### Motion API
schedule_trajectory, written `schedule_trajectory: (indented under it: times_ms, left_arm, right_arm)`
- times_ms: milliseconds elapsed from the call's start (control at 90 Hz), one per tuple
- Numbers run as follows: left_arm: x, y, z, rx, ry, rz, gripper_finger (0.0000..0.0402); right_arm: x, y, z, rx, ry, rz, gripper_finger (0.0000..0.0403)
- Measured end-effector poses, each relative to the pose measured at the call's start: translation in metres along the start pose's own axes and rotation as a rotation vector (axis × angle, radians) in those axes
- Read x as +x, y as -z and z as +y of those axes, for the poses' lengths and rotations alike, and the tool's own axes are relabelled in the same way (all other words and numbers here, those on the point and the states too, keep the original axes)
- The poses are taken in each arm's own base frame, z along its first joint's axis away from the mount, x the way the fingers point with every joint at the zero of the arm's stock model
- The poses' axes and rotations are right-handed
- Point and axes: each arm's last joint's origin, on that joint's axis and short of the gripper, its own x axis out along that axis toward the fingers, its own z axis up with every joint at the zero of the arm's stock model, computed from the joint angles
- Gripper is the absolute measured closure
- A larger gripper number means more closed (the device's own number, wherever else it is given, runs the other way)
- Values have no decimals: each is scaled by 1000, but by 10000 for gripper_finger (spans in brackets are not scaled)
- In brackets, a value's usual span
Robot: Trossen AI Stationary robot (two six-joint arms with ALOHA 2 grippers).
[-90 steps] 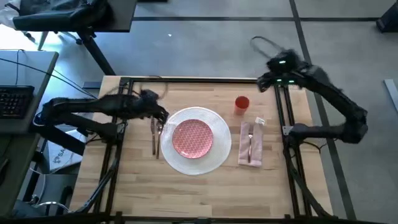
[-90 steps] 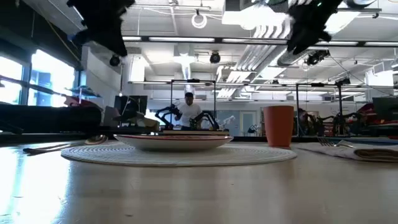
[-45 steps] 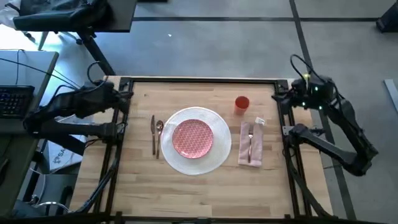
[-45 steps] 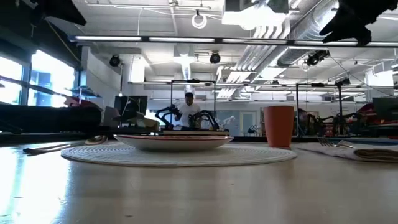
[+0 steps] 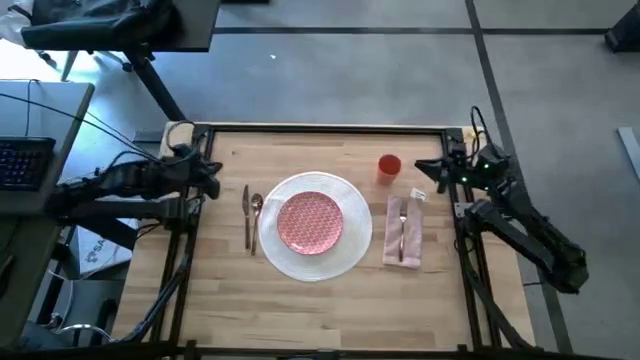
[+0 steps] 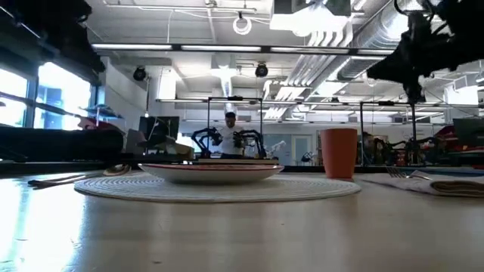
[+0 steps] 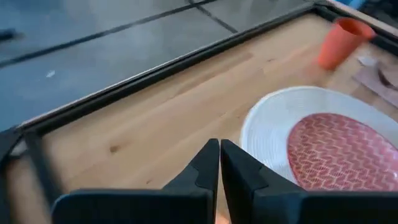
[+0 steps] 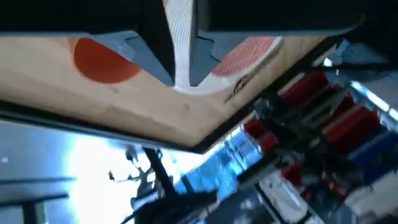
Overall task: Set table place
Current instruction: Return to Home Position
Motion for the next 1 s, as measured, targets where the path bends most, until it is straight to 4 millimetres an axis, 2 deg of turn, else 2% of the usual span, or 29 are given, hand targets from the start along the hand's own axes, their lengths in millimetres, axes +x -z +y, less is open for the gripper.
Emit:
schedule_trajectory:
  times_ms: [200, 322, 467, 556, 733, 1000]
  left_arm:
    - [34, 13, -19, -19, 187, -236, 401]
    - [54, 34, -21, -35, 250, -311, 401]
    - [70, 61, -16, -70, 277, -311, 402]
    - [74, 69, -13, -80, 298, -329, 402]
    - [71, 69, -9, -104, 305, -395, 401]
    - [66, 78, -3, -108, 318, -444, 401]
  right_arm:
    - [7, 15, -16, -29, 73, -129, 401]
    - [7, 16, -17, -95, 100, -130, 402]
    - [7, 17, -18, -129, 102, -122, 403]
    - [7, 19, -19, -139, 112, -98, 403]
    - [7, 26, -23, -119, 144, -24, 403]
    - [7, 33, -26, 22, 174, 33, 403]
